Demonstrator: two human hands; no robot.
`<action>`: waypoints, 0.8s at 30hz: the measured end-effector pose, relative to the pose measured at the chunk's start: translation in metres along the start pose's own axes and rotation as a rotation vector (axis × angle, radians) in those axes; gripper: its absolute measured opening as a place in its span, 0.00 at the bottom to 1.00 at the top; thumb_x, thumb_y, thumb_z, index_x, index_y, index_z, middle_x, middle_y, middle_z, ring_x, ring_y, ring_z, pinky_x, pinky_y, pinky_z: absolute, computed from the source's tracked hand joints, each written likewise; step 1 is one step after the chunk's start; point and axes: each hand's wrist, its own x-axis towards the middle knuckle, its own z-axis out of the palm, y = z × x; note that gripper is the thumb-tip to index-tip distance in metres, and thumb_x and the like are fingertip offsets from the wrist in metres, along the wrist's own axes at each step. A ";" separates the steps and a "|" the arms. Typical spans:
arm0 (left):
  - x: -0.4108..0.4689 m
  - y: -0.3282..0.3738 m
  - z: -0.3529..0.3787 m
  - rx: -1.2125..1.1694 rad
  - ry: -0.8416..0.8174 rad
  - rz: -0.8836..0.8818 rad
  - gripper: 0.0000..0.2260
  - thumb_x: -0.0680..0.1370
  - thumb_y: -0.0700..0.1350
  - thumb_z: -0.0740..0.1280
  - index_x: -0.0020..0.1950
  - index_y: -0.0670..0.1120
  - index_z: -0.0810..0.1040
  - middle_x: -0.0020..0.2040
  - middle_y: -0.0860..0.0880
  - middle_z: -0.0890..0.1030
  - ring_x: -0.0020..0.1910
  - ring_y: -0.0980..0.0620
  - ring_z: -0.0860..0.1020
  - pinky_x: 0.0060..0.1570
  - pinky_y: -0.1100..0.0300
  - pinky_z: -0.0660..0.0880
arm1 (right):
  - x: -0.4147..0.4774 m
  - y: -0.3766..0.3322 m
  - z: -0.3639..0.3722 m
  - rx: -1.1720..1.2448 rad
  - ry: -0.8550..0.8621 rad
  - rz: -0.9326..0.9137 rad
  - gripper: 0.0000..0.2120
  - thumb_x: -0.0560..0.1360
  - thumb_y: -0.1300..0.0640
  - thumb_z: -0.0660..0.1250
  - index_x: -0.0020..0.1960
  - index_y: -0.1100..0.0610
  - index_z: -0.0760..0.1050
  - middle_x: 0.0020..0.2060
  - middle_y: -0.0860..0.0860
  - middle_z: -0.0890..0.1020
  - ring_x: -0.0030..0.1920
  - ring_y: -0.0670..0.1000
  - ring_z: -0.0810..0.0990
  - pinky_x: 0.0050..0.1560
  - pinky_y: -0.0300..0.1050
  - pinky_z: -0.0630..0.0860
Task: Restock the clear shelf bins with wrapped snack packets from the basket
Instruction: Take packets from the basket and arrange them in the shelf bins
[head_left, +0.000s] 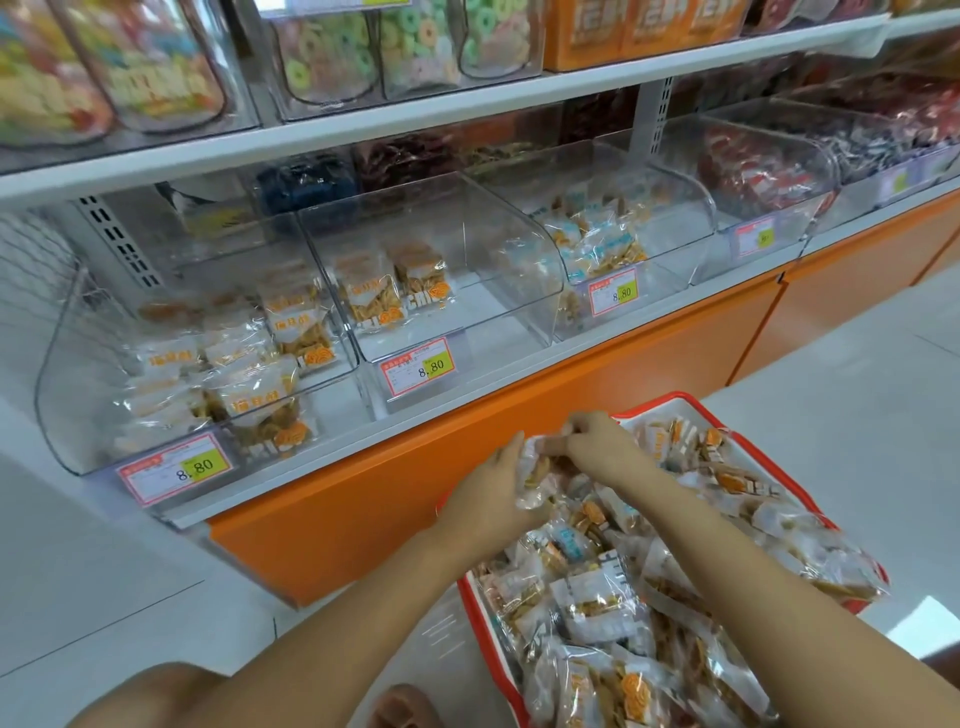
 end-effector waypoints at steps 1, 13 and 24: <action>-0.001 0.005 -0.006 -0.026 0.085 0.015 0.35 0.76 0.51 0.69 0.78 0.50 0.56 0.71 0.48 0.70 0.65 0.47 0.73 0.60 0.55 0.72 | -0.007 -0.011 -0.001 0.069 -0.016 -0.046 0.14 0.73 0.56 0.72 0.35 0.57 0.70 0.29 0.54 0.80 0.32 0.53 0.78 0.40 0.51 0.78; -0.049 0.033 -0.117 -0.896 0.292 -0.007 0.10 0.66 0.47 0.73 0.42 0.42 0.83 0.40 0.45 0.85 0.39 0.52 0.82 0.41 0.57 0.79 | -0.038 -0.094 -0.022 0.364 -0.178 -0.519 0.10 0.73 0.56 0.69 0.51 0.59 0.81 0.45 0.54 0.84 0.47 0.49 0.81 0.50 0.41 0.78; -0.068 -0.012 -0.144 -0.822 0.700 -0.111 0.08 0.75 0.43 0.69 0.53 0.46 0.82 0.41 0.50 0.84 0.36 0.58 0.80 0.35 0.68 0.76 | -0.030 -0.126 0.030 0.584 -0.391 -0.406 0.20 0.72 0.45 0.69 0.46 0.64 0.76 0.39 0.56 0.76 0.40 0.55 0.73 0.47 0.47 0.73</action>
